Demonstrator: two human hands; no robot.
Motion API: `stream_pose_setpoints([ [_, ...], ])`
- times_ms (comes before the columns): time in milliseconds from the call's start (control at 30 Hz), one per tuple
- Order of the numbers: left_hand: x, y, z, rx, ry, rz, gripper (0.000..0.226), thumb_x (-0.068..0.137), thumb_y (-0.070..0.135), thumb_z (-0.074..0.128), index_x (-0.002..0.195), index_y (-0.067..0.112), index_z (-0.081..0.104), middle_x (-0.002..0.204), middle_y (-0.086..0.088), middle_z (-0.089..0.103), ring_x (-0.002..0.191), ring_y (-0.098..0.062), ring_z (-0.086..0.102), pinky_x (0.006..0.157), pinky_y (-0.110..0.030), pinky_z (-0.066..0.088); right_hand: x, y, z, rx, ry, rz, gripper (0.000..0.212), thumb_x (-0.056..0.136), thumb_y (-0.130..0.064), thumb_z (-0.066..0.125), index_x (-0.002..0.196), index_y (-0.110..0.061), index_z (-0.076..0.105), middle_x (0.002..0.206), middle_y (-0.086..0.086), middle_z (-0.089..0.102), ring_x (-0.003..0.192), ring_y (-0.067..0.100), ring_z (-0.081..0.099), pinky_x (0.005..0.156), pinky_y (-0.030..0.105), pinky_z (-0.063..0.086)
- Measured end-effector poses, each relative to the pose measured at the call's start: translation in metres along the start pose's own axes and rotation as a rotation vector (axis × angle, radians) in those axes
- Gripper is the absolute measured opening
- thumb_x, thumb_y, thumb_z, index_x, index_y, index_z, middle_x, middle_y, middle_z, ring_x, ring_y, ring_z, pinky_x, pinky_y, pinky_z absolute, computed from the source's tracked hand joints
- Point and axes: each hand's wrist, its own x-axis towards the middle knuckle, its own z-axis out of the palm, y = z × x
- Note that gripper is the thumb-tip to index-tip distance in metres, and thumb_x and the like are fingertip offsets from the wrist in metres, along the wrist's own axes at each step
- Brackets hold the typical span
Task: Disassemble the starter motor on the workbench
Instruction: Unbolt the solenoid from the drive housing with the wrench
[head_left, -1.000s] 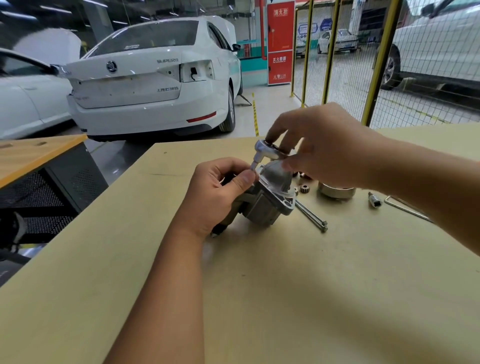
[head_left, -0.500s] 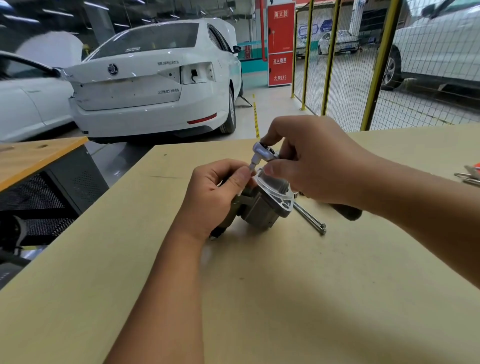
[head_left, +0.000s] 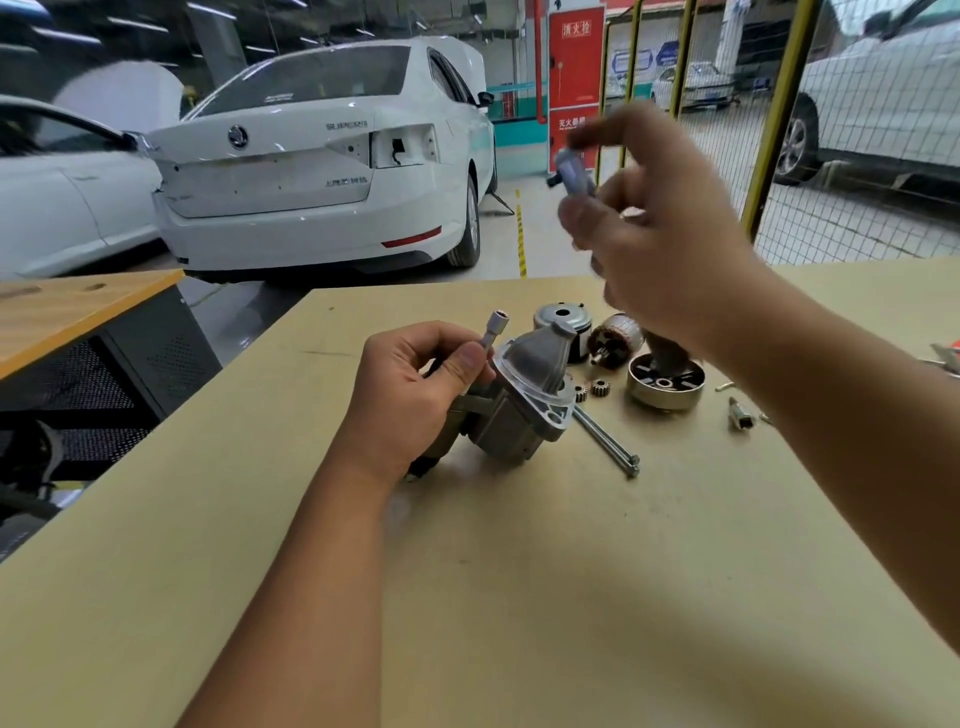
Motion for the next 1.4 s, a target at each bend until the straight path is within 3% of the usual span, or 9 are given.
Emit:
stream_pose_setpoints([
  [100, 0.000, -0.001, -0.001, -0.055, 0.028, -0.011, 0.012, 0.088, 0.021, 0.076, 0.086, 0.032, 0.081, 0.081, 0.004, 0.078, 0.080, -0.016, 0.072, 0.080, -0.033, 0.058, -0.003, 0.000, 0.020, -0.146, -0.192, 0.016, 0.038, 0.104, -0.022, 0.054, 0.135, -0.044, 0.054, 0.103, -0.009, 0.055, 0.068, 0.000, 0.052, 0.057, 0.016, 0.045],
  [167, 0.001, -0.002, -0.003, -0.080, 0.043, -0.001, 0.015, 0.083, 0.020, 0.081, 0.085, 0.035, 0.082, 0.084, 0.006, 0.078, 0.081, -0.013, 0.071, 0.078, -0.028, 0.057, -0.007, 0.003, 0.032, -0.246, -0.250, 0.031, 0.021, 0.100, -0.043, 0.057, 0.114, -0.034, 0.070, 0.099, -0.015, 0.058, 0.074, -0.002, 0.056, 0.057, 0.016, 0.041],
  [267, 0.002, -0.003, -0.005, -0.057, 0.022, 0.021, 0.012, 0.082, 0.021, 0.082, 0.088, 0.031, 0.082, 0.086, 0.006, 0.078, 0.083, -0.012, 0.071, 0.078, -0.028, 0.059, -0.007, 0.010, 0.041, -0.390, -0.289, 0.036, 0.041, 0.095, -0.060, 0.057, 0.084, -0.024, 0.072, 0.073, -0.006, 0.062, 0.066, 0.006, 0.056, 0.052, 0.026, 0.035],
  [400, 0.001, -0.004, -0.005, -0.034, 0.015, 0.006, 0.016, 0.083, 0.018, 0.085, 0.094, 0.029, 0.080, 0.089, 0.006, 0.079, 0.086, -0.012, 0.072, 0.080, -0.029, 0.059, 0.002, 0.014, 0.043, -0.390, -0.350, 0.033, 0.041, 0.096, -0.055, 0.058, 0.081, -0.019, 0.070, 0.066, 0.001, 0.060, 0.060, 0.011, 0.055, 0.051, 0.028, 0.034],
  [700, -0.001, -0.010, -0.010, 0.018, -0.110, -0.016, 0.024, 0.091, 0.021, 0.077, 0.110, 0.006, 0.078, 0.113, -0.006, 0.074, 0.111, -0.027, 0.070, 0.093, -0.047, 0.061, 0.009, 0.018, 0.031, -0.373, -0.483, -0.134, 0.001, 0.095, -0.029, 0.067, 0.094, -0.030, 0.068, 0.087, -0.019, 0.059, 0.083, 0.003, 0.056, 0.062, 0.013, 0.034],
  [867, 0.002, -0.010, -0.011, 0.009, -0.138, 0.010, 0.014, 0.088, 0.015, 0.074, 0.101, 0.012, 0.079, 0.107, 0.001, 0.075, 0.104, -0.022, 0.071, 0.090, -0.036, 0.060, 0.008, 0.016, 0.031, -0.336, -0.488, -0.179, 0.020, 0.096, -0.037, 0.065, 0.095, -0.022, 0.078, 0.097, -0.008, 0.072, 0.095, 0.011, 0.065, 0.078, 0.026, 0.052],
  [1067, 0.002, -0.012, -0.010, 0.031, -0.100, 0.013, 0.020, 0.082, 0.017, 0.083, 0.100, 0.008, 0.078, 0.099, -0.002, 0.076, 0.097, -0.028, 0.071, 0.089, -0.051, 0.060, 0.008, 0.015, 0.041, -0.467, -0.434, -0.121, 0.042, 0.094, -0.053, 0.062, 0.069, -0.020, 0.060, 0.067, 0.001, 0.058, 0.061, 0.013, 0.054, 0.050, 0.027, 0.033],
  [1267, 0.002, -0.009, 0.005, 0.061, -0.054, 0.030, 0.028, 0.078, 0.016, 0.085, 0.099, 0.001, 0.074, 0.097, -0.003, 0.075, 0.090, -0.017, 0.071, 0.079, -0.028, 0.059, 0.015, 0.014, 0.026, -0.496, -0.546, -0.195, 0.018, 0.089, -0.039, 0.074, 0.091, -0.023, 0.065, 0.085, -0.013, 0.057, 0.077, 0.003, 0.052, 0.059, 0.021, 0.036],
  [1400, 0.005, -0.008, 0.021, 0.060, -0.028, 0.038, 0.030, 0.080, 0.016, 0.084, 0.102, -0.002, 0.073, 0.094, -0.009, 0.074, 0.089, -0.030, 0.069, 0.081, -0.040, 0.061, 0.024, 0.019, 0.014, -0.504, -0.527, -0.214, 0.019, 0.085, -0.042, 0.076, 0.091, -0.025, 0.072, 0.087, -0.011, 0.064, 0.079, 0.002, 0.054, 0.060, 0.021, 0.037],
])
